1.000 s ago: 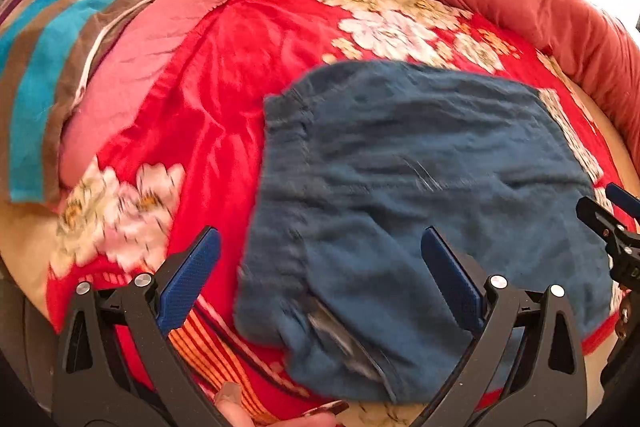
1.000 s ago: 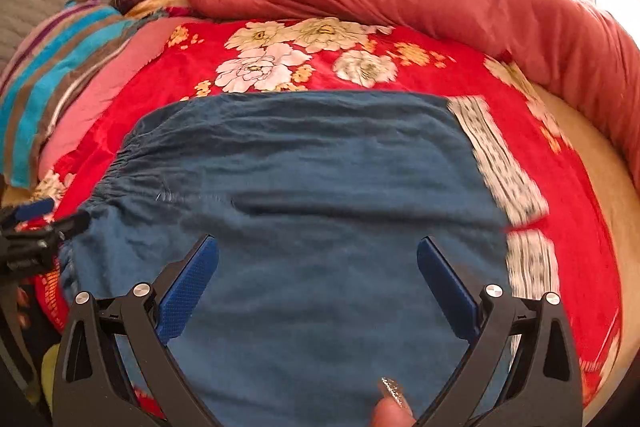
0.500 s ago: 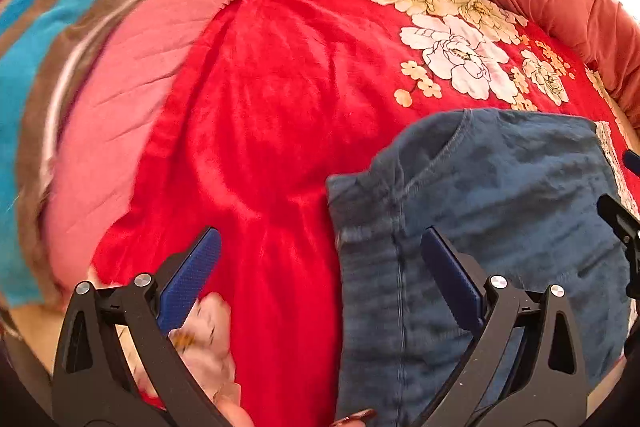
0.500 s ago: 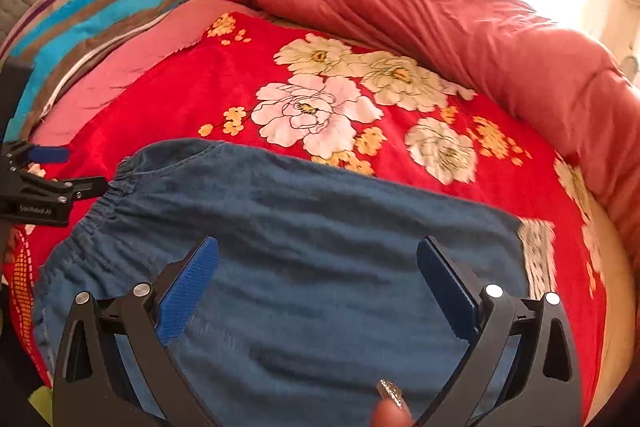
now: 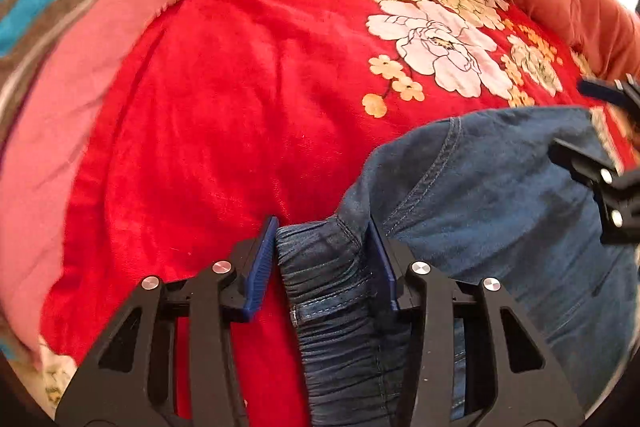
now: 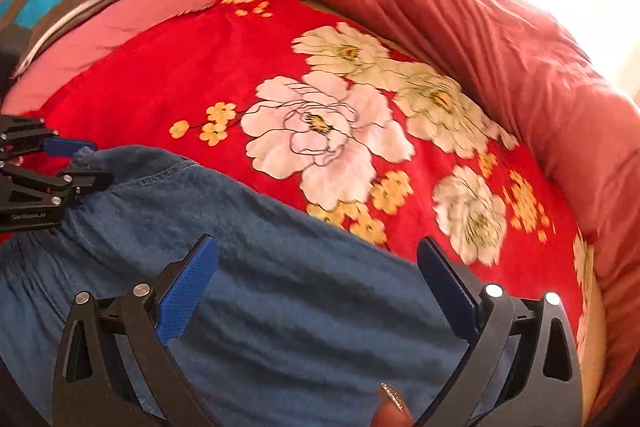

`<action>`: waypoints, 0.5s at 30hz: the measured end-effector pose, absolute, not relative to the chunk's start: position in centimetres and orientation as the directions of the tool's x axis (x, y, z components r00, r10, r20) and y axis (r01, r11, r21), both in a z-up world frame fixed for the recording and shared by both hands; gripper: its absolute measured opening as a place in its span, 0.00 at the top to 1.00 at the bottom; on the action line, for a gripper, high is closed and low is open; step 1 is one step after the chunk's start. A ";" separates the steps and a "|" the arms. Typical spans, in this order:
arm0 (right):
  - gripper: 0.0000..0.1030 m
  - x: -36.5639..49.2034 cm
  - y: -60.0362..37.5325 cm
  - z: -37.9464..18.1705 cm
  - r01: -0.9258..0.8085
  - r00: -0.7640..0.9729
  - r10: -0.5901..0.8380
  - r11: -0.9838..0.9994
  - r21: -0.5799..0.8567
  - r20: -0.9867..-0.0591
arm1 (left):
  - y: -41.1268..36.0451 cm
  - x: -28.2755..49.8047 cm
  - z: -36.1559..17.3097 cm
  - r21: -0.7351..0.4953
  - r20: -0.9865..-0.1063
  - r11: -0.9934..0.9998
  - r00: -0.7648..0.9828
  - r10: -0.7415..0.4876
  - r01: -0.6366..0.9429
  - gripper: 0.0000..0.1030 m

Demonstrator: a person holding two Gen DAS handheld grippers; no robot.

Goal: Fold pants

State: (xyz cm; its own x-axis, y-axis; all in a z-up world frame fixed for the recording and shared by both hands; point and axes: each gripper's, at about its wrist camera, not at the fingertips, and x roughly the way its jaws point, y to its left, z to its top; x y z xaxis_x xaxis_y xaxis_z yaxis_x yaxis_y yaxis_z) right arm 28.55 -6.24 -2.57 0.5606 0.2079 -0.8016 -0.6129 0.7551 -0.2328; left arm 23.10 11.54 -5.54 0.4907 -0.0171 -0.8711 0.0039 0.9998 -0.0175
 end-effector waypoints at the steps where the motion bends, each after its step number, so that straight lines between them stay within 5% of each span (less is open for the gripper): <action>1: 0.04 28.9 -6.0 -2.8 -0.625 0.555 0.204 0.742 -0.243 -0.806 | 11.4 22.7 -5.2 -0.006 -0.862 1.000 0.507 -0.008 0.005 0.71; 11: 0.09 29.4 -4.6 -4.7 -0.734 0.521 0.212 0.605 -0.308 -0.827 | 11.2 18.3 -0.5 -0.060 -0.752 0.998 0.656 -0.066 0.031 0.73; 15: 0.70 28.3 -3.9 -5.6 -0.789 0.423 0.278 0.580 -0.200 -0.862 | 10.6 17.6 -0.5 -0.039 -0.748 0.998 0.660 -0.060 0.046 0.73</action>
State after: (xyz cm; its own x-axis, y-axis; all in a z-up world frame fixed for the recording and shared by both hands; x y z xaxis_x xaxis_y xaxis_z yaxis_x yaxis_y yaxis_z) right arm 28.35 -3.90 -5.55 0.4229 0.2784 -0.8624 -0.7894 0.5805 -0.1997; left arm 17.61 10.56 -0.51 0.6605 -0.0599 -0.7485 0.0459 0.9982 -0.0394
